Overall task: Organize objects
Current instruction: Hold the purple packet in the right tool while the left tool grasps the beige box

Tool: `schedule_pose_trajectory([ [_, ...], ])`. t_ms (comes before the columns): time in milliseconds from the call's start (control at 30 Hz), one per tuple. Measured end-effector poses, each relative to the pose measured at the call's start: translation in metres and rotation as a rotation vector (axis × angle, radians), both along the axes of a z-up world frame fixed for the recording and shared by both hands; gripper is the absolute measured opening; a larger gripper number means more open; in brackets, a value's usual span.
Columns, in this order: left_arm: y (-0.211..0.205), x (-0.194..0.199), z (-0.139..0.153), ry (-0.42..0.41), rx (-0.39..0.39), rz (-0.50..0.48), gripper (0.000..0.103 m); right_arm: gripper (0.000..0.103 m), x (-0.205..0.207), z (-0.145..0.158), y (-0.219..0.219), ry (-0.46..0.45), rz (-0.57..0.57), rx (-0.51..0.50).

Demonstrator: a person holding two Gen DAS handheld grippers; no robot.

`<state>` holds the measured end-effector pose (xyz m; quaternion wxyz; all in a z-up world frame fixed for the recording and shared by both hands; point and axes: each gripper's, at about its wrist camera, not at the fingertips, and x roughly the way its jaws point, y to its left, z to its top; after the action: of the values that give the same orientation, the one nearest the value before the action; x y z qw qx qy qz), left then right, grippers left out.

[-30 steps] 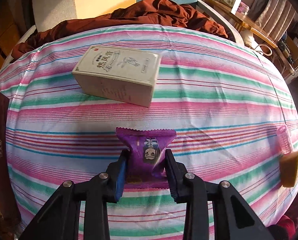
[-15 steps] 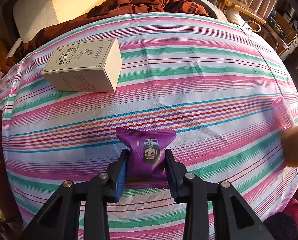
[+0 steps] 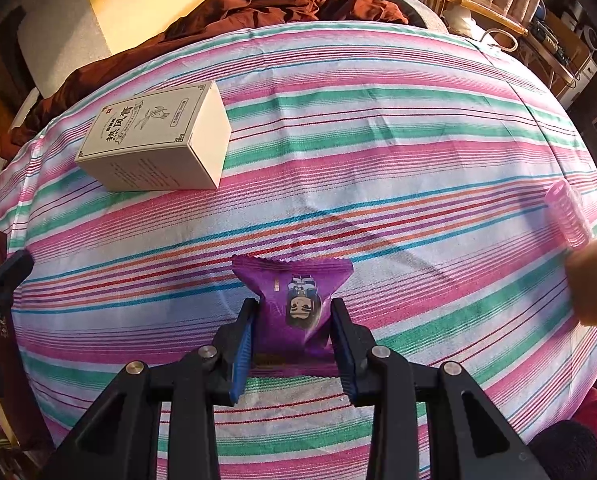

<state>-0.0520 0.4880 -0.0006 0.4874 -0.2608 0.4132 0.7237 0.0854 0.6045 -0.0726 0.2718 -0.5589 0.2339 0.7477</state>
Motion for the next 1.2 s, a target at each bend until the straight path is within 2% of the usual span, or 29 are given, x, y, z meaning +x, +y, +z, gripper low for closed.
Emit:
schedule_pose_trajectory([
  [333,0.075,-0.017,-0.031,0.034,-0.087,-0.193,0.103,0.037,0.006,0.000,0.004,0.003,0.008,-0.012],
  [533,0.104,-0.022,-0.041,-0.017,-0.119,-0.258,0.103,0.038,0.010,0.000,0.006,-0.001,0.015,-0.007],
  [633,0.115,-0.023,-0.049,-0.072,-0.141,-0.260,0.103,0.038,0.012,0.000,0.008,-0.001,0.017,-0.005],
  [667,0.117,-0.022,-0.051,-0.085,-0.140,-0.255,0.101,0.038,0.013,0.000,0.008,-0.002,0.018,-0.003],
  [700,0.118,-0.022,-0.052,-0.106,-0.138,-0.249,0.087,0.038,0.013,0.000,0.009,-0.002,0.019,-0.002],
  [767,0.117,-0.023,-0.055,-0.139,-0.131,-0.206,0.062,0.037,0.015,0.000,0.010,-0.004,0.021,0.003],
  [800,0.115,-0.023,-0.056,-0.162,-0.124,-0.184,0.056,0.037,0.015,0.000,0.010,-0.006,0.023,0.006],
  [867,0.105,-0.024,-0.056,-0.210,-0.097,-0.149,0.053,0.037,0.016,0.000,0.011,-0.008,0.029,0.015],
  [933,0.091,-0.025,-0.056,-0.233,-0.078,-0.070,0.052,0.037,0.016,0.000,0.011,-0.011,0.035,0.024],
  [1067,0.055,-0.031,-0.055,-0.309,-0.041,0.146,0.051,0.037,0.017,0.001,0.010,-0.017,0.051,0.049],
  [1200,0.016,-0.025,-0.053,-0.338,-0.020,0.331,0.051,0.037,0.018,0.001,0.009,-0.017,0.069,0.066],
])
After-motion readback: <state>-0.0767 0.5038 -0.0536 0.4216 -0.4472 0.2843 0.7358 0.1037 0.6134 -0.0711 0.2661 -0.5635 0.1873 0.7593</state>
